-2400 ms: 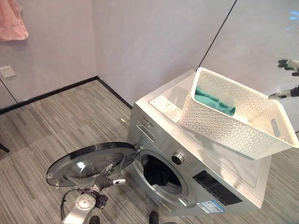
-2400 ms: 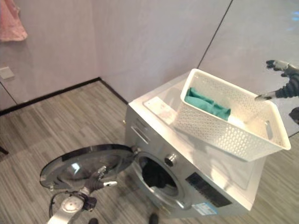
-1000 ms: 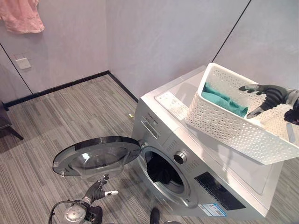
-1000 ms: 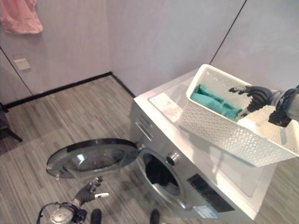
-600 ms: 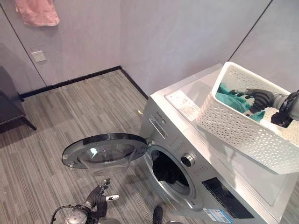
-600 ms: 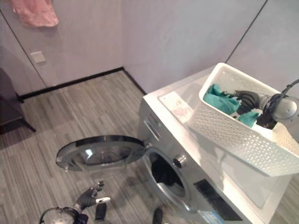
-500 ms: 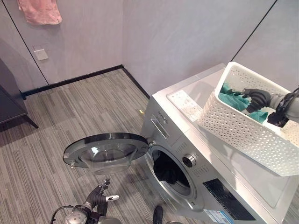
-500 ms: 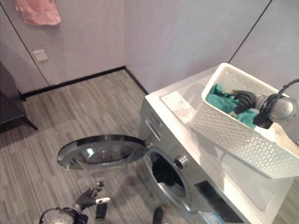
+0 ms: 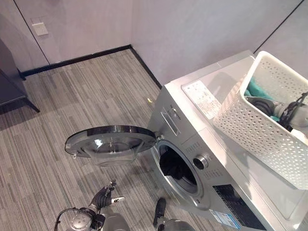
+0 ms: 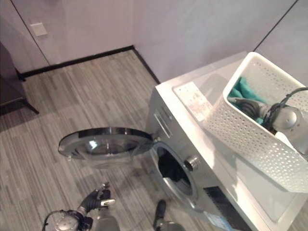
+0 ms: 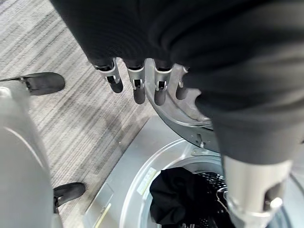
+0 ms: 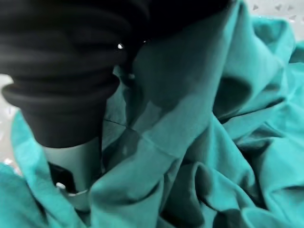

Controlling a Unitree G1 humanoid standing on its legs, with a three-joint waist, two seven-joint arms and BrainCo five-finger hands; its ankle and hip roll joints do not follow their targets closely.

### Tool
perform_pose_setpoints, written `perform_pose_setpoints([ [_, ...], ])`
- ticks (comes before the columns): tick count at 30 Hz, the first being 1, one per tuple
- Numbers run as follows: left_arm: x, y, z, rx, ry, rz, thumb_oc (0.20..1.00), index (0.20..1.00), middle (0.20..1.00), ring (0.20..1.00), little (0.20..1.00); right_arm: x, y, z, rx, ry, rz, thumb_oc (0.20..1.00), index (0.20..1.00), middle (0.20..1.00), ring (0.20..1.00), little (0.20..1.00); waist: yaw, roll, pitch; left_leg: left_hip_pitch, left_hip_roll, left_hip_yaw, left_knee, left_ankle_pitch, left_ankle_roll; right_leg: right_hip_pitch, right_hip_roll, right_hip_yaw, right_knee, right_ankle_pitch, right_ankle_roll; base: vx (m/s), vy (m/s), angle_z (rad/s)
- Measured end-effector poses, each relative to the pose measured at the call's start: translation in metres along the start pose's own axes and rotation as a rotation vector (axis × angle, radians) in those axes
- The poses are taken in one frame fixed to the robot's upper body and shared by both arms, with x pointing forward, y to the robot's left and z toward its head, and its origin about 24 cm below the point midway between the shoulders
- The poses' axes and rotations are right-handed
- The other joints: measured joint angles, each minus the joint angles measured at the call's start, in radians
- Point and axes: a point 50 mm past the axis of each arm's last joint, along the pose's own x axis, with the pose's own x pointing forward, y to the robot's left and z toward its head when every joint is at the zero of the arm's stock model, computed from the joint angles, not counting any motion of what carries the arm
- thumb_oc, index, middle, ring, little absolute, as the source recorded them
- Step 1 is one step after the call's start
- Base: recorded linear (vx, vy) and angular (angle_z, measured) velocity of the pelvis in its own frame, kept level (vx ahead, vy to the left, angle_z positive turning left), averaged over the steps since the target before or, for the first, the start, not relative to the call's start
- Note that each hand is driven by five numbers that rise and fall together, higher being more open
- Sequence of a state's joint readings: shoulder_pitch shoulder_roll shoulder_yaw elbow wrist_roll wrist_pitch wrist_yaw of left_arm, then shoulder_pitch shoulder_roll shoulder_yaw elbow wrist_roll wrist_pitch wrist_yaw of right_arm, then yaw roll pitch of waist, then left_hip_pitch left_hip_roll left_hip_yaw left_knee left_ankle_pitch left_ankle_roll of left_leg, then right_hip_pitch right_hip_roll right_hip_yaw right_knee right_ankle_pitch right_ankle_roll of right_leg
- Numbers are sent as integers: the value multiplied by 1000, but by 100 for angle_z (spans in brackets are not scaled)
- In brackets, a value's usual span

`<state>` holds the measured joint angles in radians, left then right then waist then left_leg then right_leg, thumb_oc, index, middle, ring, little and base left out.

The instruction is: Grab the laundry basket,head to the washer,open it,put in the laundry and shut it.

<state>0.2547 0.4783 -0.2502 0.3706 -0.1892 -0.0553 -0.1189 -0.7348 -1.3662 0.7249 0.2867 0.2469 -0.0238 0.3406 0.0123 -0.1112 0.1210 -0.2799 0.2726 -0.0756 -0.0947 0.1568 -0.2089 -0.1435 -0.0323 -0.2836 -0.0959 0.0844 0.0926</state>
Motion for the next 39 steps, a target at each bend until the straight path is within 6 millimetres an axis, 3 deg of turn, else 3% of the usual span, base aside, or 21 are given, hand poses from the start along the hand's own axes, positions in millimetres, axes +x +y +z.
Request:
perform_pose_setpoints([
  [3, 0, 4, 2, 23, -3, 3, 1000, 1000, 1000, 1000, 1000, -1, 0, -4, 1, 16, 6, 1000, 1000, 1000, 1000, 1000, 5, 3, 6, -10, 0, -2, 0, 3, 0, -9, -1, -2, 0, -3, 1, -28, -3, 2],
  [4, 1, 4, 3, 24, -6, 5, 1000, 1000, 1000, 1000, 1000, 0, -2, -2, -3, 13, 4, 733, 733, 733, 733, 733, 4, 3, 6, -16, 0, -2, 0, 3, 1, -14, -1, -2, 0, -4, 2, -2, -8, -4],
  [5, 3, 6, 6, 31, -16, 12, 1000, 1000, 1000, 1000, 1000, 0, -7, 1, -9, 7, -3, 278, 278, 278, 278, 278, 3, 2, 5, -30, 0, -1, 0, 7, 3, -30, -1, -1, 0, 0, 1, 0, 0, 0],
  [6, 4, 6, 8, 31, -21, 12, 1000, 1000, 1000, 1000, 1000, -1, -9, 1, -7, 8, -10, 200, 200, 200, 200, 200, 2, 0, 5, -33, 0, -1, 0, 9, 3, -32, -1, -1, 0, 3, -2, 0, 0, 0],
  [11, 6, 2, 10, 39, -28, -5, 1000, 1000, 1000, 1000, 1000, 0, -20, 3, 3, 20, -46, 200, 200, 200, 200, 200, 13, -1, 4, -27, -1, 0, 0, 11, 0, -27, -2, 0, 0, 7, -2, 0, 0, 0],
  [18, 9, 6, 17, 37, -50, 7, 1000, 1000, 1000, 1000, 1000, -1, -14, 0, 15, 13, -41, 200, 200, 200, 200, 200, 11, -1, 3, 7, -2, 3, 0, 6, 3, 6, -3, 3, 0, 2, -1, 35, 8, 0],
  [23, 9, 11, 18, 22, -57, 41, 1000, 1000, 1000, 1000, 1000, -11, -27, -4, 80, -9, -161, 200, 200, 200, 200, 200, -4, -1, 4, 29, -3, 7, 0, 1, 7, 25, -5, 8, 3, 1, 0, 63, 8, -4],
  [27, 10, 15, 19, 13, -60, 62, 1000, 1000, 1000, 1000, 1000, -46, -86, -11, 161, -32, -553, 200, 200, 200, 200, 200, -21, -6, 1, 87, -4, 33, 0, -12, 11, 68, -9, 31, 7, -1, 2, 57, 23, -14],
  [32, 11, 18, 22, 7, -67, 77, 1000, 1000, 1000, 1000, 1000, -76, -122, -13, 110, 14, -783, 200, 200, 200, 200, 200, -33, -11, -9, 106, -3, 36, 0, -14, 11, 82, -10, 38, 1, -2, 2, 67, 26, -5],
  [35, 11, 22, 21, 10, -56, 99, 1000, 1000, 1000, 1000, 1000, -108, -162, 6, -41, 46, -1110, 200, 200, 200, 200, 200, -25, -10, -36, 140, -4, 39, -4, -23, 14, 115, -12, 38, -1, -12, 2, 30, 28, 1],
  [39, 9, 27, 18, 22, -41, 136, 1000, 1000, 1000, 1000, 1000, -129, -179, 19, -308, 141, -1365, 200, 200, 200, 200, 200, -19, -22, -65, 155, -7, 33, -4, -25, 15, 136, -12, 33, 0, -15, 3, 28, 34, 6],
])
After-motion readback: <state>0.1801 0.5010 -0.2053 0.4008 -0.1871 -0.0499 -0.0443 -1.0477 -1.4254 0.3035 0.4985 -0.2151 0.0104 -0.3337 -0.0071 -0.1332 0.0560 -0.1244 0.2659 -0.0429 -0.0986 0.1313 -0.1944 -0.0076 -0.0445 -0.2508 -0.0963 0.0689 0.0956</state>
